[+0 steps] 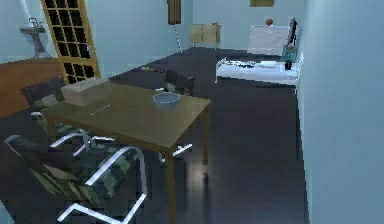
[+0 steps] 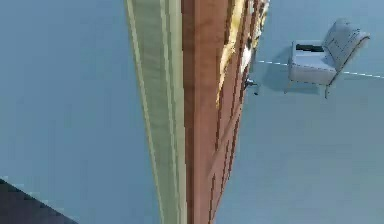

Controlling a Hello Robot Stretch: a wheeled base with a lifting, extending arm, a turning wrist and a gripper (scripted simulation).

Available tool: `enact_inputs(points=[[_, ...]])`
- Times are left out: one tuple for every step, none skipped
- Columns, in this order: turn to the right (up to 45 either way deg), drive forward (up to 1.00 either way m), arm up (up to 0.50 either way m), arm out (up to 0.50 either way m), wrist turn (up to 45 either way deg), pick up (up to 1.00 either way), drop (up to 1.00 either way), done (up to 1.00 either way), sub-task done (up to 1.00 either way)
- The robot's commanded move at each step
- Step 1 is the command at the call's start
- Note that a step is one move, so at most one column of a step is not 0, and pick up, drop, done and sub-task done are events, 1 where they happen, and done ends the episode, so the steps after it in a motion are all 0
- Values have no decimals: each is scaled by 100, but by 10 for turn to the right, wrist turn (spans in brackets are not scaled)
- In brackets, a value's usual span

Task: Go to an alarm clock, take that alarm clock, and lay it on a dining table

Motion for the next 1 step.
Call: enact_inputs(points=[[240,0,0,0,0,0,0,0,0]])
